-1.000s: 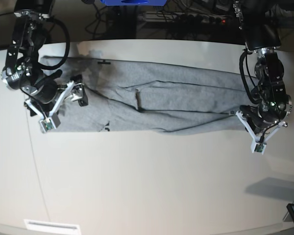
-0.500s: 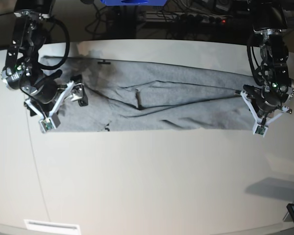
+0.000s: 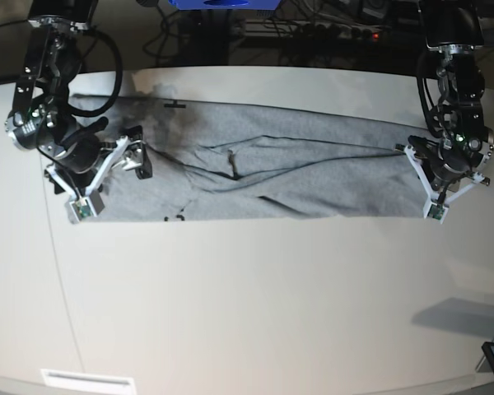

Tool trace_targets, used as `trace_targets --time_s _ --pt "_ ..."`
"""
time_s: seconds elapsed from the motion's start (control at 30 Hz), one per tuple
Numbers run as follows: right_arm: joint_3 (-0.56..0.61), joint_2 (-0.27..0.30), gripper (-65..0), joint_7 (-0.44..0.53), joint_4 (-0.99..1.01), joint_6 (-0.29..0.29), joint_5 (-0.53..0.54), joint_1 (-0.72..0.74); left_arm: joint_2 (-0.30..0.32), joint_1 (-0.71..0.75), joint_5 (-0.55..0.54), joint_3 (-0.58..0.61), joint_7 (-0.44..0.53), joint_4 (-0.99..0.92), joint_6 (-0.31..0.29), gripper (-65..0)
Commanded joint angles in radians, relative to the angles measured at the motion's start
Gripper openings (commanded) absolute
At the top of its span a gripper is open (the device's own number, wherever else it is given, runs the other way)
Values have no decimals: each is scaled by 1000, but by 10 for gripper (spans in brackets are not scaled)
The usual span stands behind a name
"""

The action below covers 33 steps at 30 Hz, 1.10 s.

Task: Fold the T-shirt properly
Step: 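Pull the held shirt ends apart with both grippers to straighten it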

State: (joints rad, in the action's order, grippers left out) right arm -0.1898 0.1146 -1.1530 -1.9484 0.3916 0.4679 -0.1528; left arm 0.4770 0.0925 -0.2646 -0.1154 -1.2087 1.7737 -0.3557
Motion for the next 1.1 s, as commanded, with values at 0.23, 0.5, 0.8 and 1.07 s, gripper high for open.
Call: trace_targets --time_s 0.23,0.5,0.8,1.07 --pt "-3 4 -70 18 -18 2 13 14 59 19 61 -7 10 12 4 -593" --pt "-3 4 -70 18 -18 2 15 14 64 33 106 -13 11 19 -52 -411" --pt "-3 4 -70 17 -18 2 15 11 76 20 104 -20 11 41 -52 -291" --pt "6 13 -70 26 -36 5 150 15 18 3 34 -208 7 231 -115 -272"
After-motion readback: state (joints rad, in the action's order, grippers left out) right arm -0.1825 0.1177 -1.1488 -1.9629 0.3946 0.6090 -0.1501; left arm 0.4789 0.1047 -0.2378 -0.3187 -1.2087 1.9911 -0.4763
